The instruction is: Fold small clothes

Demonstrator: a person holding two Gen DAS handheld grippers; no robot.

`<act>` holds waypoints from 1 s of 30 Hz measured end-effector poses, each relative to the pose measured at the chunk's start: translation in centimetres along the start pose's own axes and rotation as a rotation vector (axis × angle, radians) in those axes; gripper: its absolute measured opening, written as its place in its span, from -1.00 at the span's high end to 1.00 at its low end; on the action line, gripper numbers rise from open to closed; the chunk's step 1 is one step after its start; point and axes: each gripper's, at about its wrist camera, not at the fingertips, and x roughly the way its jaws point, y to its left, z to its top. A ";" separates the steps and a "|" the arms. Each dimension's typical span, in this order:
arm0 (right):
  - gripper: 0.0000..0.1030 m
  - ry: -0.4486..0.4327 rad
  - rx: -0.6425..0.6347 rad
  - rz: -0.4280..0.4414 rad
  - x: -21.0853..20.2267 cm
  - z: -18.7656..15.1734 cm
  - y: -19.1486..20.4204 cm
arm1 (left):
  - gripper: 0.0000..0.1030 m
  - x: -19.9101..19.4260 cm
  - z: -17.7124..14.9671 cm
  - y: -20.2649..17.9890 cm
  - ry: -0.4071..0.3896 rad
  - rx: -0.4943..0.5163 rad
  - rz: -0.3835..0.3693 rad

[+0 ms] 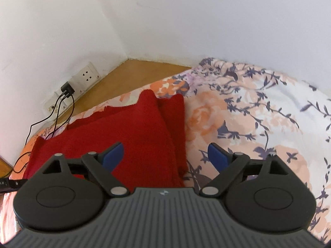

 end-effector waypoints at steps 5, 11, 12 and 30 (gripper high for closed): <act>-0.82 0.033 0.001 0.015 0.6 -0.1 -0.5 | -0.03 0.0 -1.0 -1.6 0.021 0.024 -0.002; -0.82 0.089 -0.009 0.034 1.9 -0.4 -0.6 | -0.03 0.7 -1.9 -3.2 0.054 0.053 0.002; -0.82 0.099 -0.011 0.035 2.2 -0.5 -0.6 | -0.03 0.8 -2.0 -3.5 0.056 0.059 0.004; -0.85 0.228 -0.061 0.131 5.6 -1.2 0.5 | -0.03 2.1 -2.5 -5.7 0.088 0.119 0.054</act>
